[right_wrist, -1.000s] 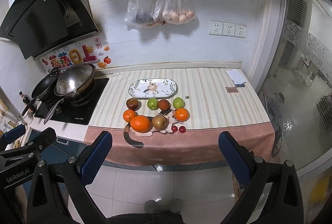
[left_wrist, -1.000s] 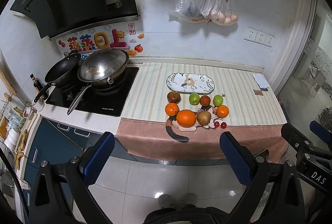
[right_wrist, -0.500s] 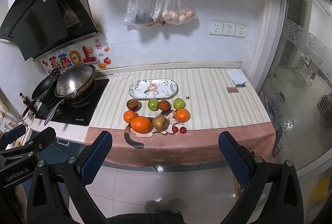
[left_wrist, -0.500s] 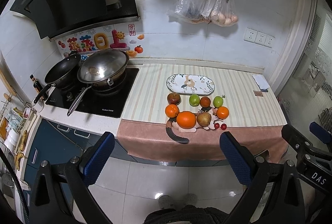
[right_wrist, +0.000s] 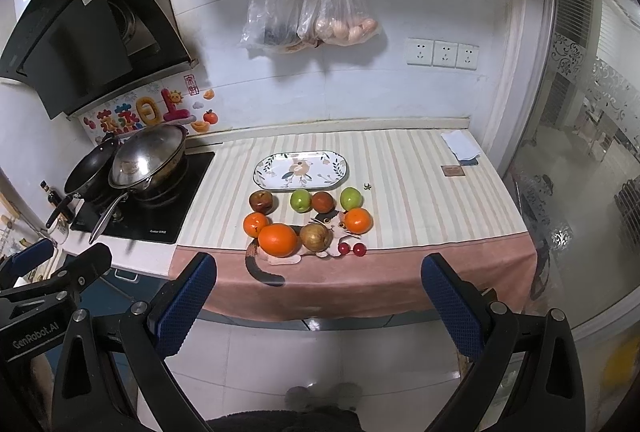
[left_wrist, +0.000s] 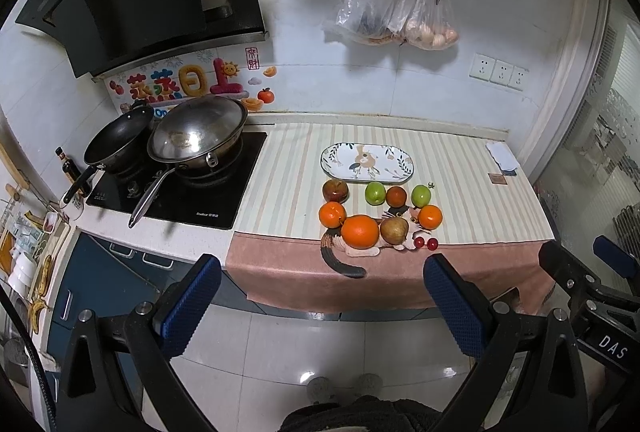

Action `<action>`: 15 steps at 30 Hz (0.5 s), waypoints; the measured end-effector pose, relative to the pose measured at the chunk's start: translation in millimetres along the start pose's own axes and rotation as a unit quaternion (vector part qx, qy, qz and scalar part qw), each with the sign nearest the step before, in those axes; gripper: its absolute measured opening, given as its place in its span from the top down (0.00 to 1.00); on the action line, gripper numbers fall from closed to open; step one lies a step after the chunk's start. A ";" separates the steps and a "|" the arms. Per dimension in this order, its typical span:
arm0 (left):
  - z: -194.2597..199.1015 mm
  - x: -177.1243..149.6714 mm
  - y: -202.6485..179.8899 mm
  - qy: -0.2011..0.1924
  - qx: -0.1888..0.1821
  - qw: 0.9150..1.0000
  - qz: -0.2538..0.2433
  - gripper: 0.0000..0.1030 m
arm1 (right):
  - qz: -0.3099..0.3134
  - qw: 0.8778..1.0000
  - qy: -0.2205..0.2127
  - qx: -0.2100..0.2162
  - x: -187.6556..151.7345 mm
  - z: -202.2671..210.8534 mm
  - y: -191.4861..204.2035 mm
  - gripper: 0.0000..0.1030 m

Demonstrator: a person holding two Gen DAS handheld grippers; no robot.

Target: Organize fruits

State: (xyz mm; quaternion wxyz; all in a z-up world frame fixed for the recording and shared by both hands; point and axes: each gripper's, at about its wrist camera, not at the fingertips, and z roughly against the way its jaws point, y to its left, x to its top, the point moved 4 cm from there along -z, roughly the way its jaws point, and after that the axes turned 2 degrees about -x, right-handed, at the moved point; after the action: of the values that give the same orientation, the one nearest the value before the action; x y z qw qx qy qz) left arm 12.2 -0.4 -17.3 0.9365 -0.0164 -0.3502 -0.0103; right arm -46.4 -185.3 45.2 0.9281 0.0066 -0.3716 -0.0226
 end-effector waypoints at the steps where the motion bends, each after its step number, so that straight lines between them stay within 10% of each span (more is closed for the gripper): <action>1: -2.4 1.7 1.9 0.000 0.000 1.000 0.001 0.00 | -0.002 1.000 0.000 0.000 0.3 -0.9 2.3 0.00; 15: -114.2 37.5 38.3 0.025 0.017 1.000 0.002 0.00 | -0.075 0.997 0.017 0.025 11.3 -88.3 16.0 0.00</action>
State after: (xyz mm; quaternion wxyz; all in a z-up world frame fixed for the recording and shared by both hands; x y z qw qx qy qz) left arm 116.5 33.2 -79.7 0.9452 -0.0007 -0.3266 -0.0031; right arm 23.3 -170.3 -10.4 0.9297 0.0582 -0.3543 -0.0825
